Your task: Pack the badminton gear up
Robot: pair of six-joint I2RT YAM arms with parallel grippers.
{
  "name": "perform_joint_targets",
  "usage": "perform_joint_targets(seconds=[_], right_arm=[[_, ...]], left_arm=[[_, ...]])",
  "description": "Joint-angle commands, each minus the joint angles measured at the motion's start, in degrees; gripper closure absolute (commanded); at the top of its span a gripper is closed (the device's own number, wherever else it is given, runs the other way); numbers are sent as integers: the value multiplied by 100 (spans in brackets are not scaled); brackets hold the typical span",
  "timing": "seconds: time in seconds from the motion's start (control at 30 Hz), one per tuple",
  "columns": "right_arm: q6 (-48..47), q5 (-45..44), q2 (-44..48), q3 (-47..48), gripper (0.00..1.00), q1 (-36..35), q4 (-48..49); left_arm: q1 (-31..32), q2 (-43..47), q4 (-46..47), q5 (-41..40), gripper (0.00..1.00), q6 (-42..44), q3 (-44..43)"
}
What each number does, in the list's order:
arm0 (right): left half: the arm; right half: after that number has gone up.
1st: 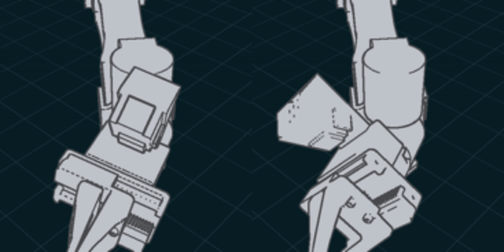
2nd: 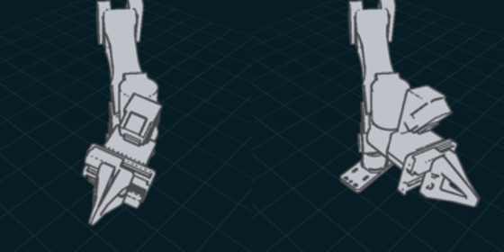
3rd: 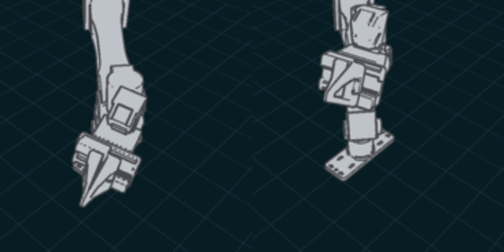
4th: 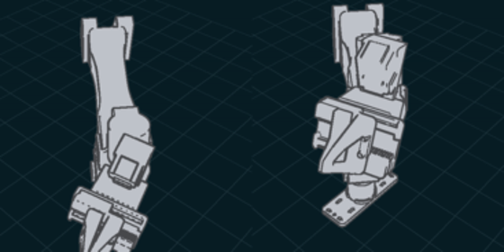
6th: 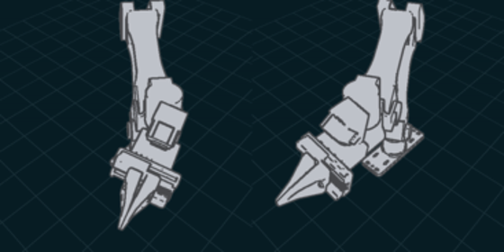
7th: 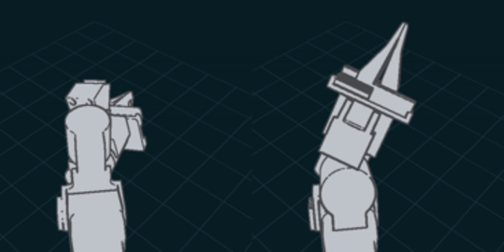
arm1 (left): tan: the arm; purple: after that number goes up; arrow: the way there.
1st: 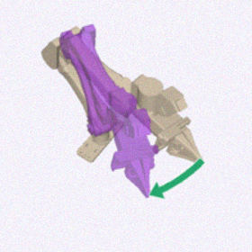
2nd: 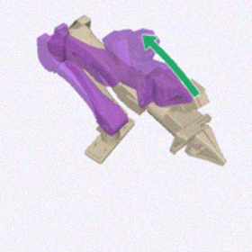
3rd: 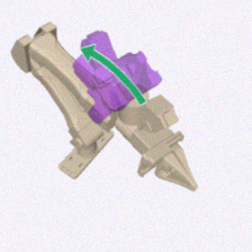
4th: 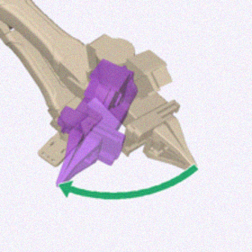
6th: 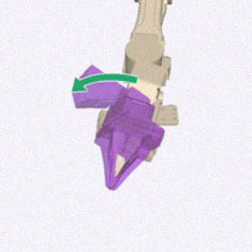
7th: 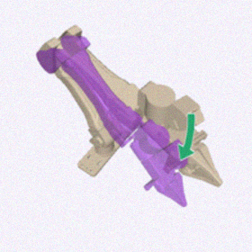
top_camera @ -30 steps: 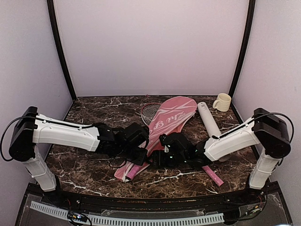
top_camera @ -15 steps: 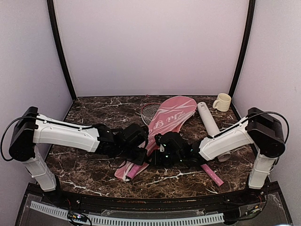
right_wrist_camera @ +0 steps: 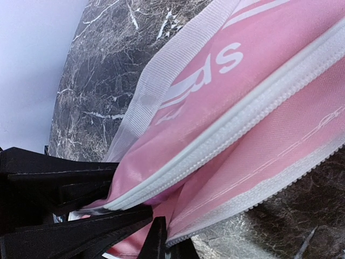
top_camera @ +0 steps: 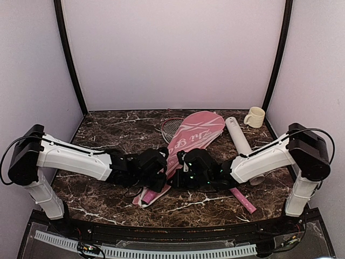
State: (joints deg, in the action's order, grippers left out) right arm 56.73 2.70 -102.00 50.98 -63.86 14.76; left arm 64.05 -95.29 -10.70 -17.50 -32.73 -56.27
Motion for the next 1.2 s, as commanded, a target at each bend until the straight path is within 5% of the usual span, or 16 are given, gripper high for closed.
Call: perform_joint_targets(seconds=[0.0, 0.73, 0.87, 1.03, 1.17], right_arm=[[-40, 270, 216, -14, 100, -83, 125], [-49, 338, 221, 11, 100, -83, 182], [-44, 298, 226, 8, 100, -83, 162], [-64, 247, 270, 18, 100, -81, 125], [-69, 247, 255, 31, 100, -83, 131]], left_arm=[[-33, 11, 389, -674, 100, 59, 173], [150, -526, 371, -1379, 98, 389, 213], [151, -356, 189, -1118, 81, 339, 125], [151, 84, -69, -659, 45, 390, 44], [151, 329, -359, -278, 30, 367, 11]])
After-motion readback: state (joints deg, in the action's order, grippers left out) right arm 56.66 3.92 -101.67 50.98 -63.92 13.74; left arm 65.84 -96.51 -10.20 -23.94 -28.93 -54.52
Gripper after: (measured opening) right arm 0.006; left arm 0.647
